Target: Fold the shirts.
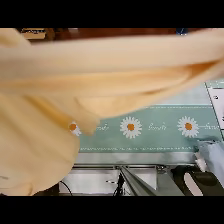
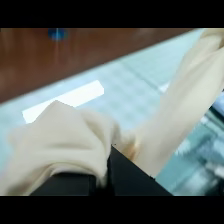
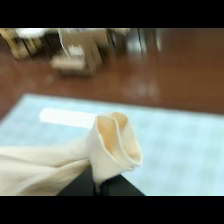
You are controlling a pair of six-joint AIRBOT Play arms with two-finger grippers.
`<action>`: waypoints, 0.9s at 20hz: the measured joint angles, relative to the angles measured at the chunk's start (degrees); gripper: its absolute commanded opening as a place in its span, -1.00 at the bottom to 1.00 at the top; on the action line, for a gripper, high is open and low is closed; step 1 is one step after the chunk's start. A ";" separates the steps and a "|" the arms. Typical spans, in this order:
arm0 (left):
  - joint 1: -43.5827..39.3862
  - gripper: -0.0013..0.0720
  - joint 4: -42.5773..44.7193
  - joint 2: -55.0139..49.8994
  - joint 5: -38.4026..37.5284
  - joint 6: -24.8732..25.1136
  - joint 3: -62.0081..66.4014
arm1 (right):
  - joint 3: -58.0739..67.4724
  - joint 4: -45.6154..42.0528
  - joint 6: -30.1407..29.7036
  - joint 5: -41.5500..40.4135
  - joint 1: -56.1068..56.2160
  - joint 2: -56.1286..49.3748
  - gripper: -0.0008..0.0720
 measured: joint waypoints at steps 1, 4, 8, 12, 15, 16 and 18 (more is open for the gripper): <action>0.00 -0.87 0.04 -0.79 -2.67 -0.72 -0.37 | 0.31 -1.57 0.37 4.35 0.00 -0.68 -0.89; 0.00 -0.87 0.57 -4.17 -8.28 -1.05 -4.44 | 0.74 -4.55 0.26 15.80 0.00 -4.57 -0.89; -0.02 -0.87 0.81 -11.34 -9.40 3.56 -13.81 | -0.68 -6.47 -4.48 21.03 0.02 -14.25 -0.89; -0.02 -0.87 0.79 -22.01 -3.67 9.66 -22.05 | -3.28 -7.58 -8.92 16.39 0.02 -27.65 -0.89; -0.04 -0.87 0.83 -31.63 3.67 12.98 -24.79 | -4.00 -7.80 -10.58 8.09 0.02 -37.75 -0.89; -0.04 -0.87 0.81 -34.99 6.27 13.60 -25.27 | -4.11 -7.74 -10.91 5.53 0.02 -40.50 -0.89; 0.00 -0.36 -0.02 -40.89 10.05 14.45 -25.81 | -4.28 -7.43 -11.34 1.55 0.02 -45.29 -0.89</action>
